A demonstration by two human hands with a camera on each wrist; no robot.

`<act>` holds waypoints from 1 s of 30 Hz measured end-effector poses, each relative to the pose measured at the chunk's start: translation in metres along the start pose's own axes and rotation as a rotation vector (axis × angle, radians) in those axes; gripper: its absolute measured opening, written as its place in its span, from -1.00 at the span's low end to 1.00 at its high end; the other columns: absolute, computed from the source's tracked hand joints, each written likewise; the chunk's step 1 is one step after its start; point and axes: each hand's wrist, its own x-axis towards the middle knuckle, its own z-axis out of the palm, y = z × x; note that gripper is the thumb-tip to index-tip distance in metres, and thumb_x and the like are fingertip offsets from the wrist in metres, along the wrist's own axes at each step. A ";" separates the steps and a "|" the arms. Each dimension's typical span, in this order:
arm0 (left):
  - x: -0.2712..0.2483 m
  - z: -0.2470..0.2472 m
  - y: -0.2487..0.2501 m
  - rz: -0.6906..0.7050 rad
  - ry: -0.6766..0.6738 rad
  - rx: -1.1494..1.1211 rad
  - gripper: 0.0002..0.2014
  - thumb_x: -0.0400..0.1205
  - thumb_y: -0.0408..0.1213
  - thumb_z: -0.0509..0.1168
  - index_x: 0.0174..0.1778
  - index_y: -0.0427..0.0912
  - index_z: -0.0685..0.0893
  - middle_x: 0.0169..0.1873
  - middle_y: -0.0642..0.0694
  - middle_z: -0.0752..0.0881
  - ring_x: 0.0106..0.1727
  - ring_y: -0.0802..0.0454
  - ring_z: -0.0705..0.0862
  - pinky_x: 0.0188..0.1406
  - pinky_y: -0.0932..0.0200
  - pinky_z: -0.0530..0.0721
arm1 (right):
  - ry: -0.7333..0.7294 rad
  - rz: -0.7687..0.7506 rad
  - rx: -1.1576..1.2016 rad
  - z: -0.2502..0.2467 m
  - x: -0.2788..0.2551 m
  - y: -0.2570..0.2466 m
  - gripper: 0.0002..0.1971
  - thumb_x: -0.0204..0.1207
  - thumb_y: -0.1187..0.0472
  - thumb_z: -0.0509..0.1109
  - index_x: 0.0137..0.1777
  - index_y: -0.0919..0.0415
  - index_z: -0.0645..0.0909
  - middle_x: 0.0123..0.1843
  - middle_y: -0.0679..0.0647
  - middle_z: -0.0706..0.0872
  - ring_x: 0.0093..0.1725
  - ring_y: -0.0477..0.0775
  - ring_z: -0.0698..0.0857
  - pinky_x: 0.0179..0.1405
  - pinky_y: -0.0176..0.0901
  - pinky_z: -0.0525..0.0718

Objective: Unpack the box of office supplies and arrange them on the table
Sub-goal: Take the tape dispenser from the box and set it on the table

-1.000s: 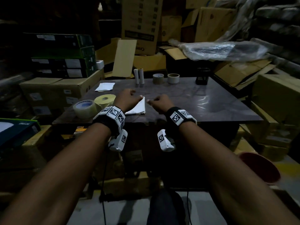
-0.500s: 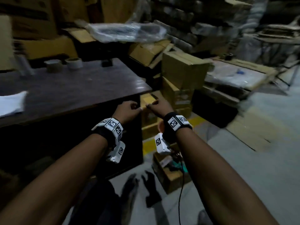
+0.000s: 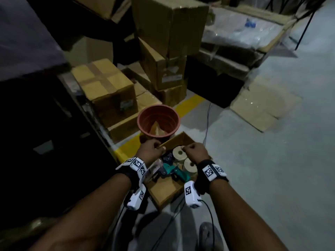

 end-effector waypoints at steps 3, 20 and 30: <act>0.045 0.030 -0.034 -0.079 -0.021 -0.001 -0.65 0.63 -0.04 0.33 0.25 -0.14 0.68 0.14 -0.12 0.74 0.15 -0.09 0.69 0.06 0.13 0.62 | -0.032 0.061 0.012 0.040 0.045 0.032 -0.78 0.50 0.10 0.42 -0.30 0.17 0.56 -0.20 0.41 0.70 -0.18 0.39 0.68 -0.23 0.05 0.66; 0.133 0.122 -0.149 -0.243 -0.141 0.065 -0.62 0.58 -0.09 0.37 0.30 -0.11 0.65 0.20 -0.14 0.72 0.19 -0.10 0.68 0.02 0.21 0.54 | -0.316 0.268 -0.147 0.143 0.169 0.107 -0.72 0.42 0.20 0.55 0.02 0.39 0.68 -0.03 0.29 0.76 -0.12 0.22 0.73 -0.20 -0.09 0.66; 0.136 0.126 -0.171 -0.218 -0.140 0.076 -0.63 0.61 -0.13 0.35 0.33 -0.11 0.62 0.24 -0.15 0.71 0.21 -0.13 0.68 0.10 0.12 0.63 | -0.158 0.390 -0.086 0.172 0.197 0.119 -0.54 0.49 0.18 0.46 0.36 0.30 0.56 0.31 0.21 0.65 0.31 0.22 0.64 -0.01 -0.14 0.55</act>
